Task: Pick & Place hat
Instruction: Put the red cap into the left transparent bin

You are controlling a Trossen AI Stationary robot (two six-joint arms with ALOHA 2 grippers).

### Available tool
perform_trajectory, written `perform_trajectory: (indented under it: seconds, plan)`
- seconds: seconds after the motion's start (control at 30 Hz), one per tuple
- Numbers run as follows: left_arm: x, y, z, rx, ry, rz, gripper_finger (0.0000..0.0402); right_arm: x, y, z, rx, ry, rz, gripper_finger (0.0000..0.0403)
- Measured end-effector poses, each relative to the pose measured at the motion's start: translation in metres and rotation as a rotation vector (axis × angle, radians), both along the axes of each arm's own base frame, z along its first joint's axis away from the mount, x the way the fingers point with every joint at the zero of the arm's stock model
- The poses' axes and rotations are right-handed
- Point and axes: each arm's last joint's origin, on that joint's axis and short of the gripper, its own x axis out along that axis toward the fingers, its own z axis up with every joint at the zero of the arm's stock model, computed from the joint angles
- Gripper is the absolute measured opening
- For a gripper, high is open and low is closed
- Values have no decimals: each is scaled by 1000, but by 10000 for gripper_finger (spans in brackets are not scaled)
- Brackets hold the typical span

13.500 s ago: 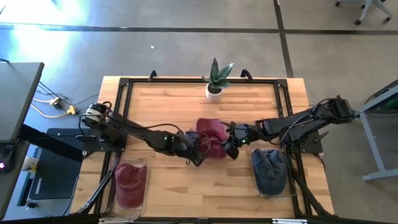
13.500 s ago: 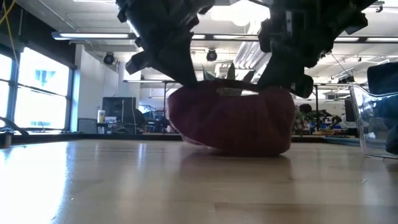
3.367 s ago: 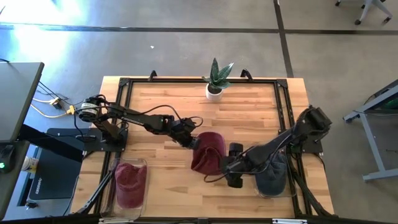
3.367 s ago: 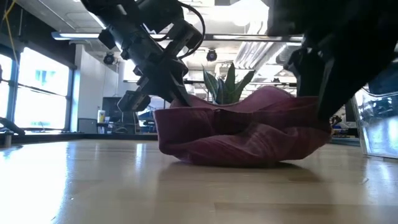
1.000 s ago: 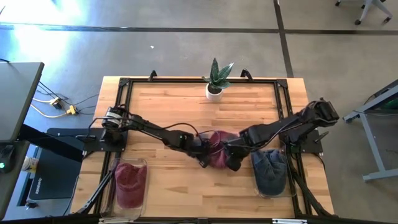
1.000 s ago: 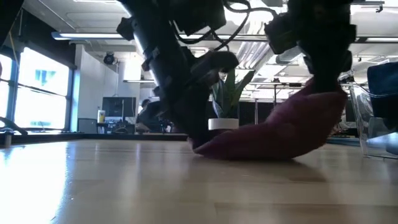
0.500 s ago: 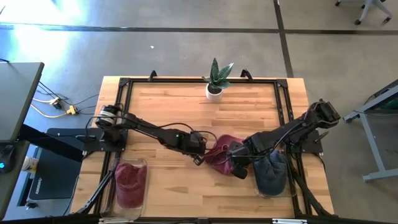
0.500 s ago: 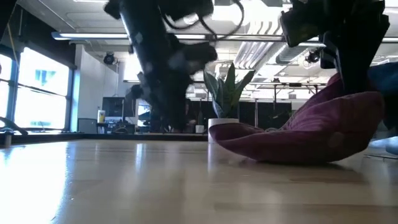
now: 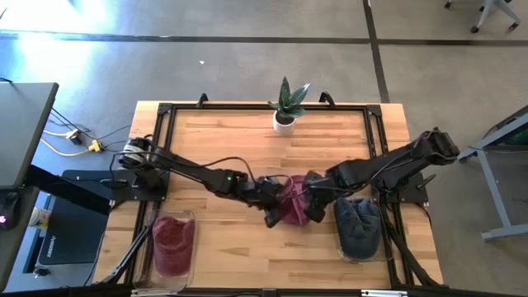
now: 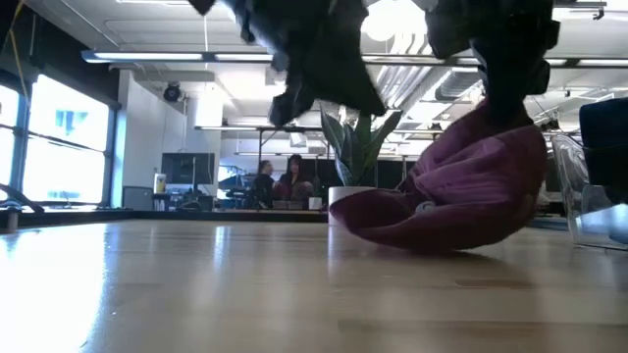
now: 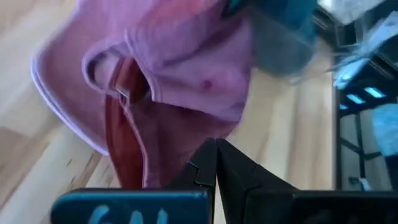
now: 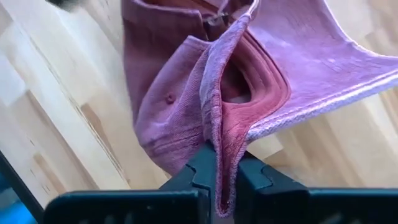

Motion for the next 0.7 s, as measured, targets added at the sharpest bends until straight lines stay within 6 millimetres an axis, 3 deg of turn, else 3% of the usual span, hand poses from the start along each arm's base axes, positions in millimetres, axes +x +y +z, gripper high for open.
perform_trajectory:
  seconds: [0.33, 0.53, 0.7]
  plan:
    - [29, 10, -49, -56, -5, 117, 5, -4, -5, 10, -18, -50, -7, 8]
    - [34, 17, -75, -38, 48, 237, 5, -6, 0, 10, 11, -36, 11, 25]
    - [34, 16, -96, -41, 107, 236, 5, -8, 7, 10, 24, -32, 31, 16]
